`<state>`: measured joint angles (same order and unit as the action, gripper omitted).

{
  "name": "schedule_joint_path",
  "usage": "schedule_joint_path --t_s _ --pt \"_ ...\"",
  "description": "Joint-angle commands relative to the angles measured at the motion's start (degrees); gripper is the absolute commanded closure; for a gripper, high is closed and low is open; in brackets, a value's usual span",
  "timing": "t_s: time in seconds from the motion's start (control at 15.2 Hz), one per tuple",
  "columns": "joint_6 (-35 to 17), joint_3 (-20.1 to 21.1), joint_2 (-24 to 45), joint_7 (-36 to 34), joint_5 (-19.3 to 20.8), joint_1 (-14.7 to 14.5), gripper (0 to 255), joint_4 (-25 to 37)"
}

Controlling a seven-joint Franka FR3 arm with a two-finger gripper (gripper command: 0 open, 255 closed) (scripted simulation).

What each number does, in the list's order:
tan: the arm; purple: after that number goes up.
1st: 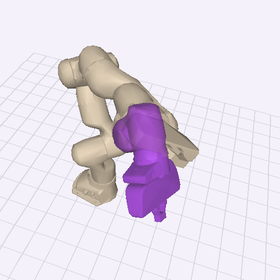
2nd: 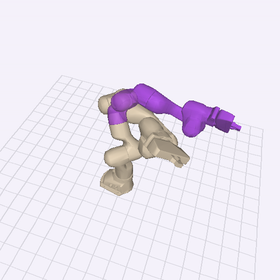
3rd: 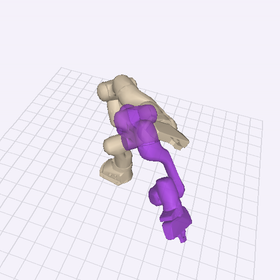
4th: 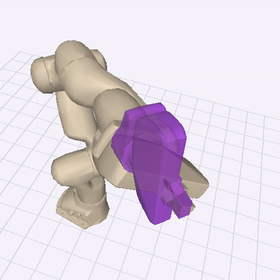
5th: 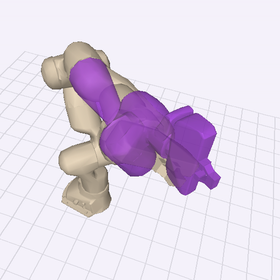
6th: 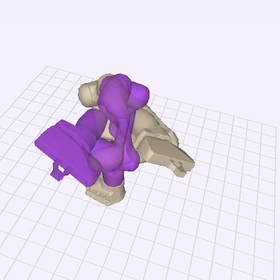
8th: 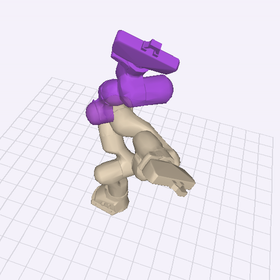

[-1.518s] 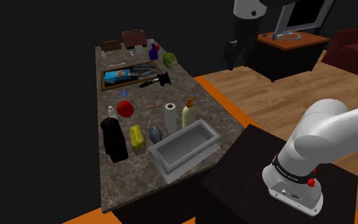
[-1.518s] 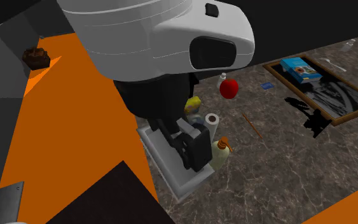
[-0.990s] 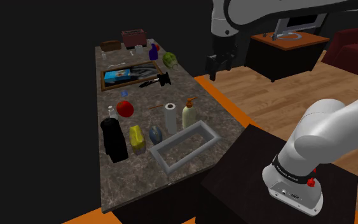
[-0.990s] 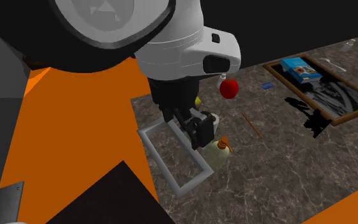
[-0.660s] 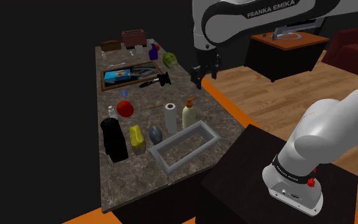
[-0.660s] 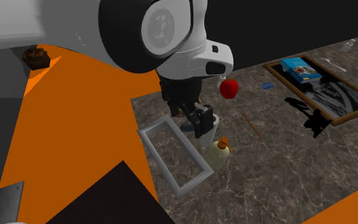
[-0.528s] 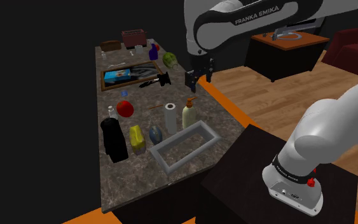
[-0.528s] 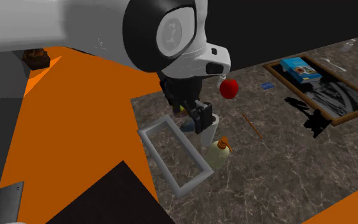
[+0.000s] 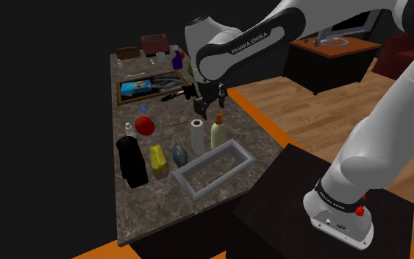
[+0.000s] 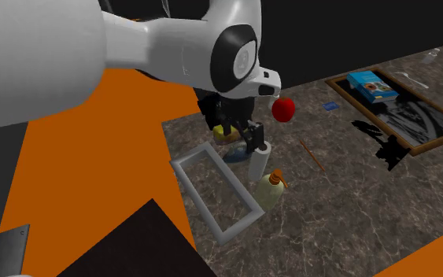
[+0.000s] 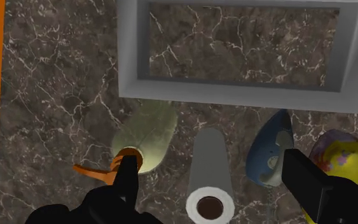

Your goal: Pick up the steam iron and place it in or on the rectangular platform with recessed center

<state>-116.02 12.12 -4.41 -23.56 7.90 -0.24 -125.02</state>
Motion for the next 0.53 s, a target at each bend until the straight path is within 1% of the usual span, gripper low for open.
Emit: schedule_joint_path --t_s 0.0,0.46 --pt "-1.57 0.68 4.97 -2.1 1.19 -0.37 0 2.55" --pt "-3.5 1.0 21.32 -7.32 5.43 -2.45 0 14.02"
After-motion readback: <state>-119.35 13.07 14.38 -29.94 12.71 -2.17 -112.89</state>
